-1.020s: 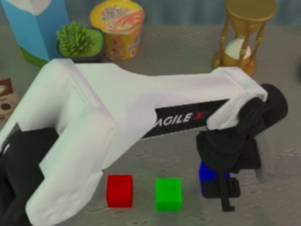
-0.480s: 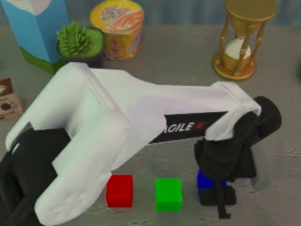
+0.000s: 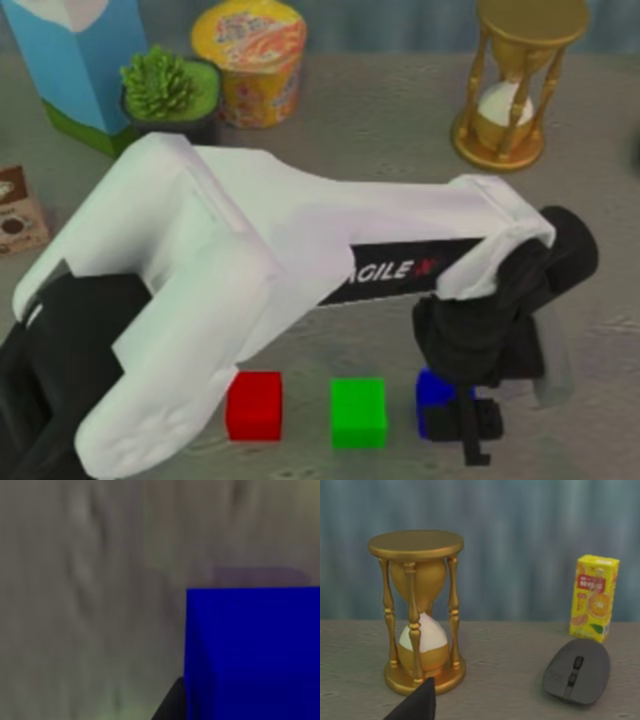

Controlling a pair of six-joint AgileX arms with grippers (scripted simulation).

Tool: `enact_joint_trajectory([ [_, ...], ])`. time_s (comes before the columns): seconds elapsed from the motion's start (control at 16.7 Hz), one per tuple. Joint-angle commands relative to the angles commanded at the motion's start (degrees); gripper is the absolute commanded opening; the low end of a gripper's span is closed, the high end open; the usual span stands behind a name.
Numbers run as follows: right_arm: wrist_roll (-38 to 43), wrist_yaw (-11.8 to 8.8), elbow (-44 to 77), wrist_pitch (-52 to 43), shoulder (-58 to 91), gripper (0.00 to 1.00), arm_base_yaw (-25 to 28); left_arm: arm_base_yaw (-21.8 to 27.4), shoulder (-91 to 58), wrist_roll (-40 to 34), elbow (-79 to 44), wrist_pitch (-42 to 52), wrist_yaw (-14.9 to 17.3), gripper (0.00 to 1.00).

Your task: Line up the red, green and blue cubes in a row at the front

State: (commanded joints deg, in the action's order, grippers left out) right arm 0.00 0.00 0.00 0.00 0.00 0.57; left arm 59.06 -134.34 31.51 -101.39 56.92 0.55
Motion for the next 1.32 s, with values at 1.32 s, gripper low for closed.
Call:
enact_joint_trajectory([
  [1.32,0.00,0.00,0.00,0.00,0.00,1.00,0.00,-1.20,3.86,-0.07,-9.68,13.51,-0.04,1.00],
])
